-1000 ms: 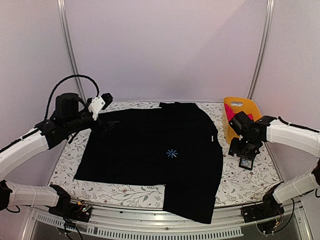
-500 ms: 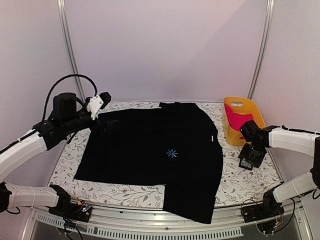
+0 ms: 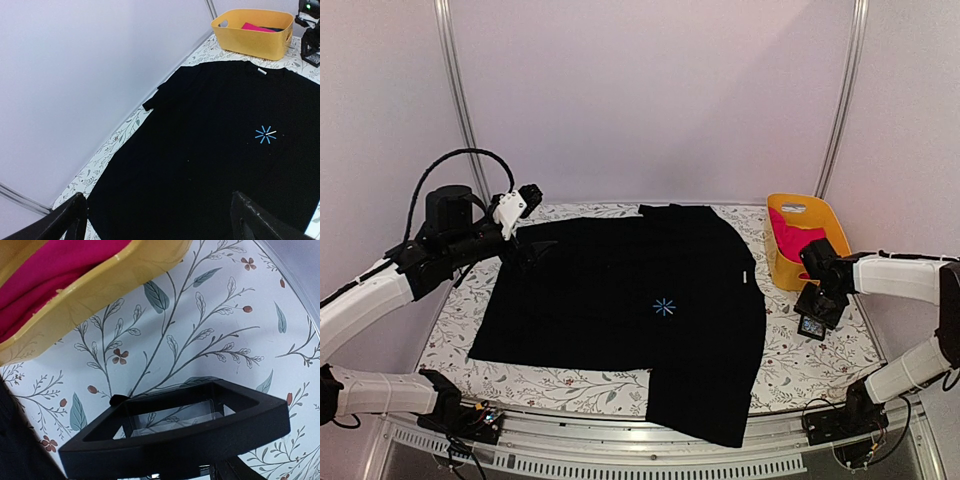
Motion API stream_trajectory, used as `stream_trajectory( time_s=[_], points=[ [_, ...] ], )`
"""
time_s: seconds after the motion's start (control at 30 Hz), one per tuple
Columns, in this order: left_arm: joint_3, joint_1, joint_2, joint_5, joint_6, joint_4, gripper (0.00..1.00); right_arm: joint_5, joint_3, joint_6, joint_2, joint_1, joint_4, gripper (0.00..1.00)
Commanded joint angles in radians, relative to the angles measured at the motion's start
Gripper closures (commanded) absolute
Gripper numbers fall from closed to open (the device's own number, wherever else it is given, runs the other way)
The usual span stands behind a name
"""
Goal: Pin the brooch onto the clothing
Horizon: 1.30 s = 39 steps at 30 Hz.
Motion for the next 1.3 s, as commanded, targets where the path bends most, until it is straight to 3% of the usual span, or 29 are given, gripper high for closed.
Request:
stream_trajectory(
  time_s=[0.0, 0.77, 1.27],
  points=[
    [-0.012, 0.009, -0.007, 0.014, 0.005, 0.014, 0.0, -0.009, -0.036, -0.006, 0.02, -0.014, 0.021, 0.39],
    [-0.013, 0.009, -0.002, 0.024, 0.007, 0.013, 0.0, -0.107, -0.083, -0.055, 0.052, -0.034, 0.104, 0.41],
    [-0.012, 0.01, -0.002, 0.028, 0.006, 0.013, 0.0, -0.116, -0.077, -0.067, -0.015, -0.035, 0.084, 0.54]
  ],
)
